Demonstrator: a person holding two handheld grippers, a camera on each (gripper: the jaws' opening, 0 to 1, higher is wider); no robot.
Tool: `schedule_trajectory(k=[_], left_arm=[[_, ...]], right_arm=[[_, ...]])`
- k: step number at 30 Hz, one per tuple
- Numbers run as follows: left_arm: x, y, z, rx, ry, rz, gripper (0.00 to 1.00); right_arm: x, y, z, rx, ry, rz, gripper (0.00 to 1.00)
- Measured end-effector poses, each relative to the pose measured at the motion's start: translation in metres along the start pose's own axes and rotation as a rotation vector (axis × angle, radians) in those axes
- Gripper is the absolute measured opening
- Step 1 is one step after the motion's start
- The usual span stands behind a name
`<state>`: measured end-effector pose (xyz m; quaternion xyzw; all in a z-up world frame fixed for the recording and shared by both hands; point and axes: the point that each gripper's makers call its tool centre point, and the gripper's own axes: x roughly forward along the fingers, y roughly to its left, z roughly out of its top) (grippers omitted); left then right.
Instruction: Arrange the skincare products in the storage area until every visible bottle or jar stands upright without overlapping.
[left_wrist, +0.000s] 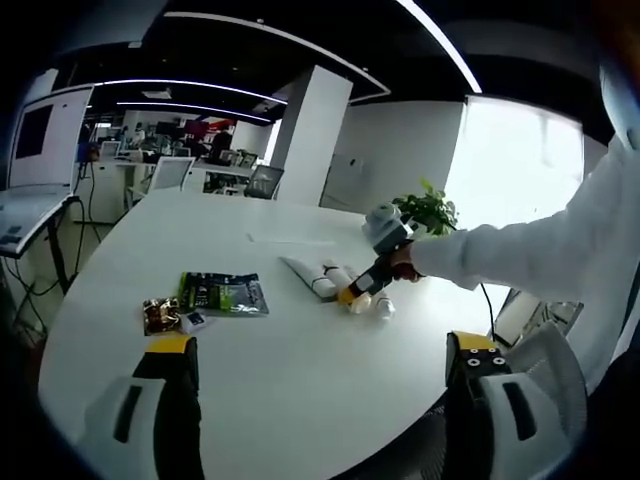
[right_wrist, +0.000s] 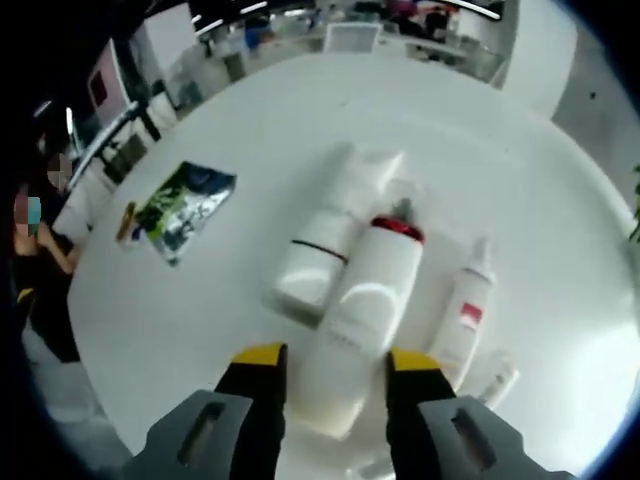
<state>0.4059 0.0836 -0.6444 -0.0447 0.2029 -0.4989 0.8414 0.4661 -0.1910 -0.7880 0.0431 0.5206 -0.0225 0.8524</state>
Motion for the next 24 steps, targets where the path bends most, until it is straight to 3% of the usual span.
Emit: schedule_trajectory(k=[14, 21, 24], left_arm=[[0.001, -0.003, -0.004, 0.028, 0.022, -0.009, 0.98], [0.003, -0.017, -0.01, 0.082, 0.067, -0.076, 0.98], [0.004, -0.013, -0.012, 0.105, 0.084, -0.07, 0.99]], right_arm=[[-0.002, -0.003, -0.001, 0.042, -0.024, -0.023, 0.31], [-0.004, -0.007, -0.002, 0.098, -0.106, -0.016, 0.28], [-0.005, -0.009, -0.003, 0.12, -0.124, -0.008, 0.27]])
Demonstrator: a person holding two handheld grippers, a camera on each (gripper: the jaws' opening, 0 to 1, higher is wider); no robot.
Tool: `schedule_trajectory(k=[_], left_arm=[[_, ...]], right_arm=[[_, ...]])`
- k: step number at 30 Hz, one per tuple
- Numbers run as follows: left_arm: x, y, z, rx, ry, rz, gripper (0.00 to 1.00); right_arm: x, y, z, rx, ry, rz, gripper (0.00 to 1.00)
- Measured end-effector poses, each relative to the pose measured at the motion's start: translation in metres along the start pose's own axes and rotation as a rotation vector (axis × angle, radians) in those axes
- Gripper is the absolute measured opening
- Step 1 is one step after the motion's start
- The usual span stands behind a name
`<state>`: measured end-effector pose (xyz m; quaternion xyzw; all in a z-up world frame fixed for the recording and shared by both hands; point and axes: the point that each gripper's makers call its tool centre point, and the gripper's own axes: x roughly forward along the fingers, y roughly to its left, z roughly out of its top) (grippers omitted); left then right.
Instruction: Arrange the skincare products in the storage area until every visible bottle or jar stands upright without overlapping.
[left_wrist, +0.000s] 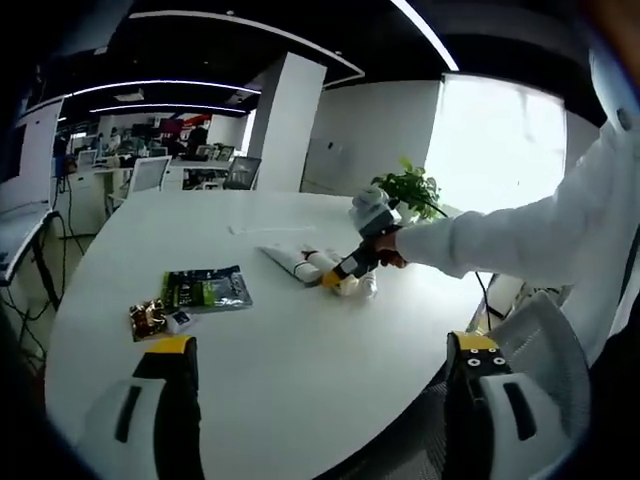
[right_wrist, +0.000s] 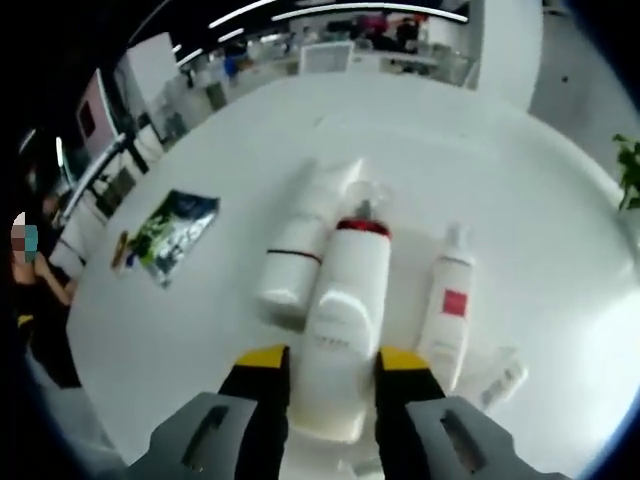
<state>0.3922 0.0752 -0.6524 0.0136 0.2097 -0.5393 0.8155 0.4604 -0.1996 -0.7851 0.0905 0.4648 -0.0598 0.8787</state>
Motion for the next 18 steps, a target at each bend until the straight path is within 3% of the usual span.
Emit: schedule_trajectory(k=[10, 18], left_arm=[[-0.002, 0.016, 0.012, -0.014, 0.012, -0.016, 0.98], [0.007, 0.022, 0.024, 0.055, 0.039, -0.059, 0.98]], right_arm=[[-0.005, 0.001, -0.008, 0.028, -0.027, 0.023, 0.27], [-0.005, 0.001, -0.008, 0.035, -0.067, 0.009, 0.26]])
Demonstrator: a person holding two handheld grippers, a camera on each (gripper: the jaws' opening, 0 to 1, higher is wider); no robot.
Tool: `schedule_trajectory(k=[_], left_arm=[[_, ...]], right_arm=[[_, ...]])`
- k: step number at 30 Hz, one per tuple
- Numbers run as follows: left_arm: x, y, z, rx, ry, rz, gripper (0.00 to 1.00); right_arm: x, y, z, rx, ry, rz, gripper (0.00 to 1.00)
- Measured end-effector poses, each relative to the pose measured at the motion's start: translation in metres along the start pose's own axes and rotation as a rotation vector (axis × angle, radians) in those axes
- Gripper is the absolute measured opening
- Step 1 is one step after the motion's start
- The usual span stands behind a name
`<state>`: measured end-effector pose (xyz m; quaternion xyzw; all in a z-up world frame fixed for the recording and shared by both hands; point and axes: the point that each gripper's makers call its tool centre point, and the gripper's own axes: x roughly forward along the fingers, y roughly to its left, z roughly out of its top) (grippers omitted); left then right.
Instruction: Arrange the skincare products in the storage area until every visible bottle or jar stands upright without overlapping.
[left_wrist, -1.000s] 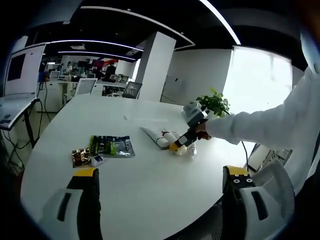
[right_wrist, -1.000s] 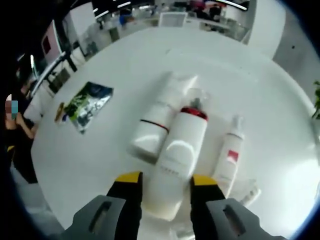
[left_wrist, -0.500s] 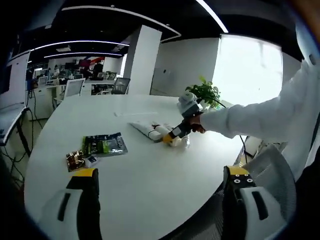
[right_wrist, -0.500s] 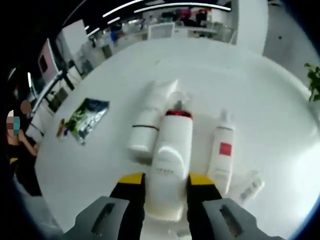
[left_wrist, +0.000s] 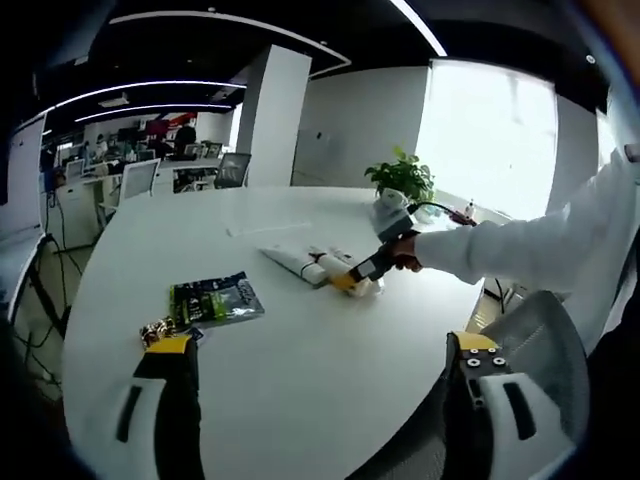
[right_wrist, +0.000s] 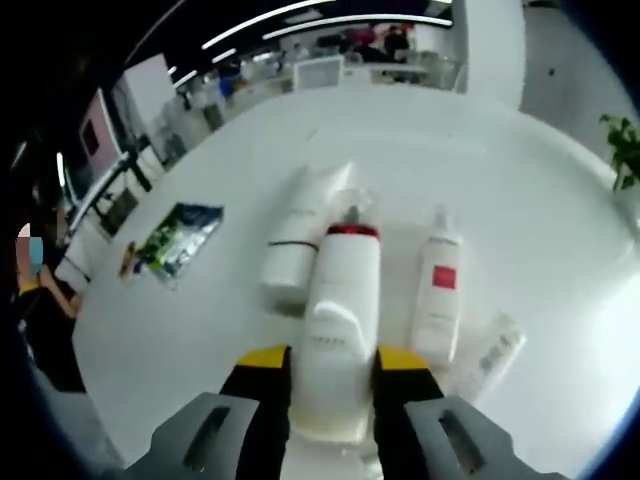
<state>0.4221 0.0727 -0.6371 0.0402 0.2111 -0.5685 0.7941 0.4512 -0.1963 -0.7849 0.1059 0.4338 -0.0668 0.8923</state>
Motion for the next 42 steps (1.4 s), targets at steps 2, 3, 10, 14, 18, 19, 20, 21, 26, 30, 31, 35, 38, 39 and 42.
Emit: schedule_trajectory(k=[2, 3, 10, 14, 18, 19, 20, 21, 26, 30, 31, 35, 38, 39, 42], left_arm=[[0.004, 0.0, 0.005, -0.016, -0.005, -0.015, 0.99], [0.006, 0.0, 0.008, -0.016, -0.006, -0.016, 0.99], [0.021, -0.001, 0.026, 0.057, -0.008, -0.073, 0.99], [0.032, 0.007, 0.031, 0.068, 0.008, -0.091, 0.98], [0.048, 0.012, 0.03, 0.088, 0.034, -0.109, 0.98], [0.051, 0.013, 0.029, 0.089, 0.042, -0.111, 0.98], [0.055, 0.013, 0.028, 0.091, 0.048, -0.116, 0.98], [0.058, 0.014, 0.028, 0.093, 0.051, -0.12, 0.98], [0.077, 0.02, 0.026, 0.083, 0.064, -0.125, 0.98], [0.086, 0.022, 0.027, 0.058, 0.068, -0.139, 0.98], [0.09, 0.023, 0.026, 0.053, 0.072, -0.143, 0.98], [0.101, 0.026, 0.015, 0.05, 0.109, -0.149, 0.98], [0.107, 0.027, 0.01, 0.042, 0.13, -0.148, 0.98], [0.109, 0.027, 0.009, 0.034, 0.129, -0.154, 0.98], [0.118, 0.028, 0.008, 0.004, 0.137, -0.154, 0.97]], right_arm=[[0.0, 0.0, 0.0, -0.001, -0.002, 0.002, 0.26], [-0.001, 0.0, -0.001, -0.001, -0.003, 0.005, 0.26], [-0.002, 0.001, -0.003, 0.009, -0.025, 0.006, 0.26], [-0.002, 0.001, -0.003, 0.023, -0.038, 0.012, 0.26], [-0.003, 0.002, -0.005, 0.022, -0.041, 0.009, 0.26], [-0.003, 0.002, -0.005, 0.022, -0.042, 0.009, 0.26], [-0.003, 0.003, -0.005, 0.022, -0.042, 0.008, 0.26], [-0.004, 0.003, -0.005, 0.018, -0.042, 0.005, 0.26], [-0.004, 0.004, -0.006, 0.006, -0.033, -0.004, 0.26], [-0.005, 0.004, -0.007, 0.02, -0.027, 0.002, 0.26], [-0.005, 0.004, -0.008, 0.02, -0.026, 0.003, 0.26], [-0.006, 0.005, -0.009, 0.026, -0.02, 0.004, 0.26], [-0.008, 0.006, -0.011, 0.033, -0.026, 0.006, 0.26], [-0.008, 0.007, -0.012, 0.037, -0.029, 0.007, 0.26], [-0.009, 0.009, -0.013, 0.04, -0.047, -0.004, 0.26]])
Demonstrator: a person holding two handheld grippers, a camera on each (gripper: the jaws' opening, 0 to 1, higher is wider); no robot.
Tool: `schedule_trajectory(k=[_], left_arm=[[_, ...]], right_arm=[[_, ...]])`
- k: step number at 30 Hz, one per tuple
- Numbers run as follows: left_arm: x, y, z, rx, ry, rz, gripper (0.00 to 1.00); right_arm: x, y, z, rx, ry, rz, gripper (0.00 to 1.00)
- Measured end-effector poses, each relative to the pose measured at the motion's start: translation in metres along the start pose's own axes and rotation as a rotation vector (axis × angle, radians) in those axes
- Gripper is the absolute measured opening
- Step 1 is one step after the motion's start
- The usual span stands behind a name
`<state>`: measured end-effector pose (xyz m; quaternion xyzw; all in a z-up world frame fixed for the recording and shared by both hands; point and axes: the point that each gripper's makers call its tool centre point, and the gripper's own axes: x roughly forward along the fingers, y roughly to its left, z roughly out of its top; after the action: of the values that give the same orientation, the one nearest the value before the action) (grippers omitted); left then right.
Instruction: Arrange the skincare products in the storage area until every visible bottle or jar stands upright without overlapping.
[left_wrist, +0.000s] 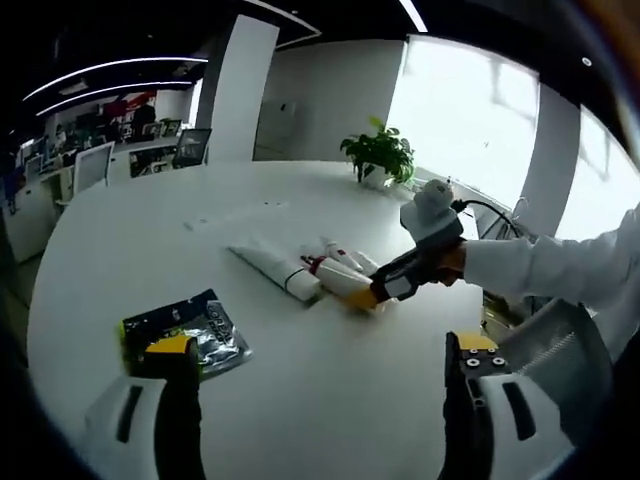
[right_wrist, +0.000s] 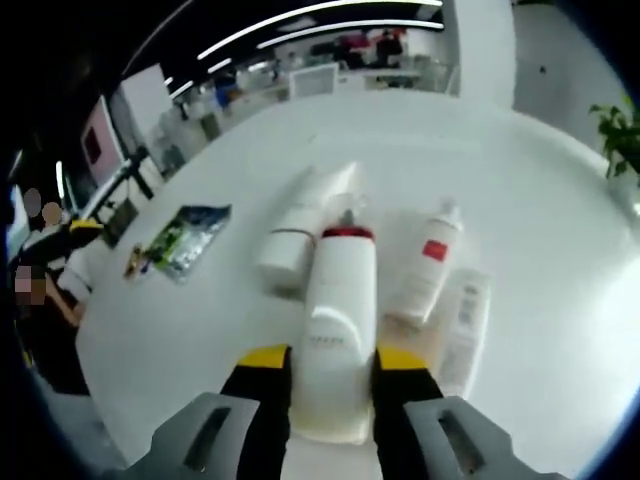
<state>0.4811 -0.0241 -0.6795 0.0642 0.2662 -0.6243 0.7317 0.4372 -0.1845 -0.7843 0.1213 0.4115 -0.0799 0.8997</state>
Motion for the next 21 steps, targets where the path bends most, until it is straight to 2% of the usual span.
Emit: schedule_trajectory(k=[5, 21], left_arm=[[0.008, -0.001, 0.001, -0.023, 0.001, -0.013, 0.97], [0.043, -0.007, 0.004, -0.104, 0.011, -0.046, 0.96]], right_arm=[[-0.001, 0.001, -0.002, -0.017, 0.009, -0.002, 0.26], [-0.005, 0.007, -0.008, 0.026, 0.02, 0.025, 0.26]])
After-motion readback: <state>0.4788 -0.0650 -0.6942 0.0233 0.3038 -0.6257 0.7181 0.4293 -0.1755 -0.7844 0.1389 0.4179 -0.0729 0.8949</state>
